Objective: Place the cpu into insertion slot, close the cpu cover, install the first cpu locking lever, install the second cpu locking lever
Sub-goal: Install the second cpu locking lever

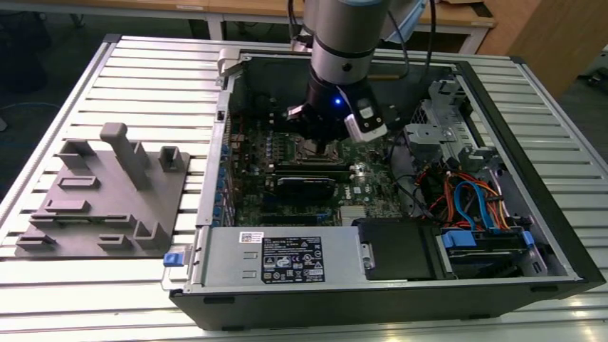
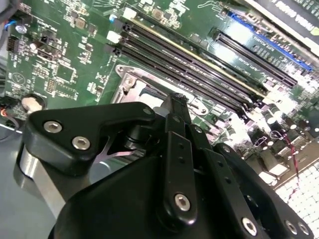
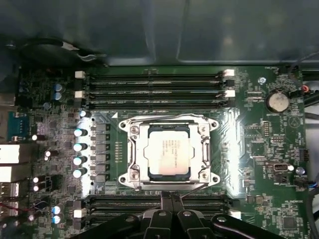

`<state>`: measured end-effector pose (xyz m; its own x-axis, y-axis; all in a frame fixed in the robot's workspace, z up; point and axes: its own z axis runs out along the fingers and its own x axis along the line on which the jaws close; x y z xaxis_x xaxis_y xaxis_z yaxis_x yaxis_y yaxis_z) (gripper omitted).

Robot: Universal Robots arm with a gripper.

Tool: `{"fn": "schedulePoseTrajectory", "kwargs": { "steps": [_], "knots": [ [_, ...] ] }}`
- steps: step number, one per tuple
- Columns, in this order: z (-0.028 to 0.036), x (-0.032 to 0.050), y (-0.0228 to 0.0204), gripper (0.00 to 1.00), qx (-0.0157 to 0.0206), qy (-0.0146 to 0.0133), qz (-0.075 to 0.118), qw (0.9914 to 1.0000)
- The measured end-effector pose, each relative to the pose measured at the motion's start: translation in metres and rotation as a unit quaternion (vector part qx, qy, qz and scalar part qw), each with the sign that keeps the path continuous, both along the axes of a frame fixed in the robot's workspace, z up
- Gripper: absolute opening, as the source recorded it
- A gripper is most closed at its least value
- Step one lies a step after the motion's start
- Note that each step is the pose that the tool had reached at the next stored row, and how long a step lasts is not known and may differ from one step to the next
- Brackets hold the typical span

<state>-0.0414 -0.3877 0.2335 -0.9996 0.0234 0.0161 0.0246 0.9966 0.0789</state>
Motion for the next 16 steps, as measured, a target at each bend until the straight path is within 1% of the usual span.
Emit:
{"fn": "schedulePoseTrajectory", "kwargs": {
  "steps": [6,9,12,16],
  "knots": [
    [-0.0032,-0.0109,-0.0010,0.10,0.0015,0.0002,0.005,0.99998],
    [-0.0056,-0.0155,-0.0020,0.10,0.0033,0.0004,0.007,0.99997],
    [-0.0068,-0.0168,-0.0058,0.10,0.0067,0.0004,0.007,0.99996],
    [-0.0086,-0.0183,-0.0078,0.10,0.0094,0.0005,0.007,0.99993]
  ]
}}
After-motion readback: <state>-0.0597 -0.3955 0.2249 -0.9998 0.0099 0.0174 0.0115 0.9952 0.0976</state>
